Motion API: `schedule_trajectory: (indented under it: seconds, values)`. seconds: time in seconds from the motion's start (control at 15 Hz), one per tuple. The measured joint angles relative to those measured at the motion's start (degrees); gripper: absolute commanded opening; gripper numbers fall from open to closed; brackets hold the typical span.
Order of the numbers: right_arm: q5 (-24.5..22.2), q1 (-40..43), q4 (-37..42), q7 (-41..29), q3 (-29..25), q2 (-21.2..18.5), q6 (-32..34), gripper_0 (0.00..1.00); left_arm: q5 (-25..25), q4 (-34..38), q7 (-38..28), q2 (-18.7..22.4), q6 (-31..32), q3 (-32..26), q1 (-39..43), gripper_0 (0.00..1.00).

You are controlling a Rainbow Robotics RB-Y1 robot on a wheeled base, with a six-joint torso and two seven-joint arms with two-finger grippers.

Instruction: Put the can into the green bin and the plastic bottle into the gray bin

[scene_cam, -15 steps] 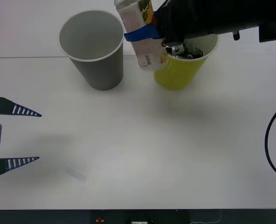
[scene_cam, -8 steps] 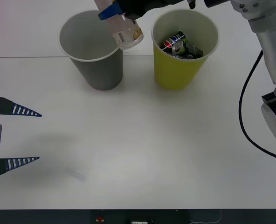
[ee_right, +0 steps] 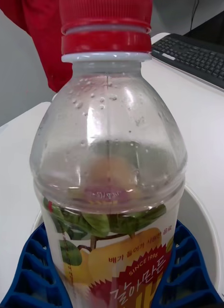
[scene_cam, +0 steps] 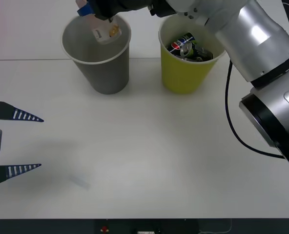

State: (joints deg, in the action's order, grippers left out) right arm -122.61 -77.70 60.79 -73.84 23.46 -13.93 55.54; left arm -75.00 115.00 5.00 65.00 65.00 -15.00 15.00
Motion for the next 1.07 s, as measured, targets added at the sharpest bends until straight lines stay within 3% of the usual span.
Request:
schedule_trajectory:
  seconds: [0.13, 0.27, 0.33, 0.8, 1.07]
  values:
    - [-0.1, 0.0, -1.0, 0.4, 1.5, 0.4, -1.7, 0.06, 0.0, 0.0, 0.0, 0.0, 0.0, 0.0, 0.0, 1.00]
    - [-0.1, 0.0, -1.1, 0.4, 2.1, 0.6, -2.0, 0.81, 0.0, 0.0, 0.0, 0.0, 0.0, 0.0, 0.0, 1.00]
    - [-0.1, 0.0, -1.1, 0.4, 2.1, 0.6, -2.0, 1.00, 0.0, 0.0, 0.0, 0.0, 0.0, 0.0, 0.0, 1.00]
    - [2.0, 0.1, -0.5, 0.6, 2.1, -0.3, -1.6, 1.00, 0.0, 0.0, 0.0, 0.0, 0.0, 0.0, 0.0, 1.00]
    - [4.4, 0.6, 6.6, 2.6, -3.3, -4.9, 10.5, 1.00, 0.0, 0.0, 0.0, 0.0, 0.0, 0.0, 0.0, 1.00]
